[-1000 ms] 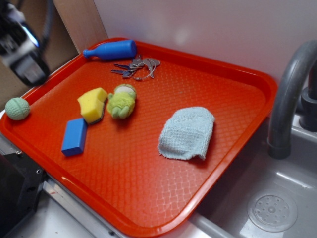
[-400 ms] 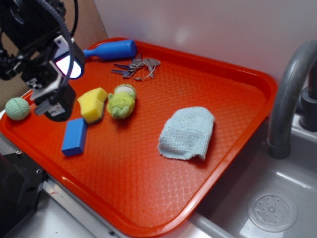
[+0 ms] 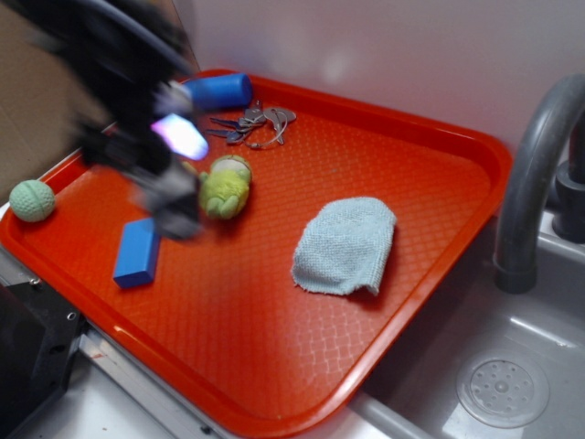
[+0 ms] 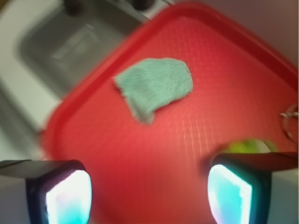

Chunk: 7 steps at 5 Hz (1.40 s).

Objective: Grab the blue cloth.

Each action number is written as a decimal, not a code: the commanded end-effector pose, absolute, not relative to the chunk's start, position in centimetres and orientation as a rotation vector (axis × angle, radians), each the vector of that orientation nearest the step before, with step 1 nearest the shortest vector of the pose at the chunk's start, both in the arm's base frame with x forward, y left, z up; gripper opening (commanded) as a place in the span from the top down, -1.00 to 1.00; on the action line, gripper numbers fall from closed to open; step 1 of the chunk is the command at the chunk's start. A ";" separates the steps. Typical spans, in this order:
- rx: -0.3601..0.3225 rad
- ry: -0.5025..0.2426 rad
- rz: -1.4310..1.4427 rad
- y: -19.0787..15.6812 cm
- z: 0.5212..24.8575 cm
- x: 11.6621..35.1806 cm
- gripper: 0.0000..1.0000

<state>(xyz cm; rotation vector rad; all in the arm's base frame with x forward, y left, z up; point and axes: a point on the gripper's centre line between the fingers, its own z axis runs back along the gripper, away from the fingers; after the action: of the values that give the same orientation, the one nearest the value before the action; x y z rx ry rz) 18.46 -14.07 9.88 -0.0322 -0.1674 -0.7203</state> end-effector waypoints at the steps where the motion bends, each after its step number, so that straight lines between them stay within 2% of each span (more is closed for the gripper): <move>1: -0.024 -0.232 -0.830 -19.0 4.6 20.8 -1.00; 2: 0.015 -0.246 -0.823 -18.9 3.2 21.9 -1.00; 4: 0.046 -0.164 -0.660 -15.0 1.1 26.3 -1.00; 5: 0.029 -0.148 -0.549 -13.2 0.8 27.2 1.00; 7: 0.037 -0.156 -0.454 -11.1 2.0 27.4 1.00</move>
<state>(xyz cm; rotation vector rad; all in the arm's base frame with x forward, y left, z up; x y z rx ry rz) 28.06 -11.96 1.93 0.0283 -0.1604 -0.4839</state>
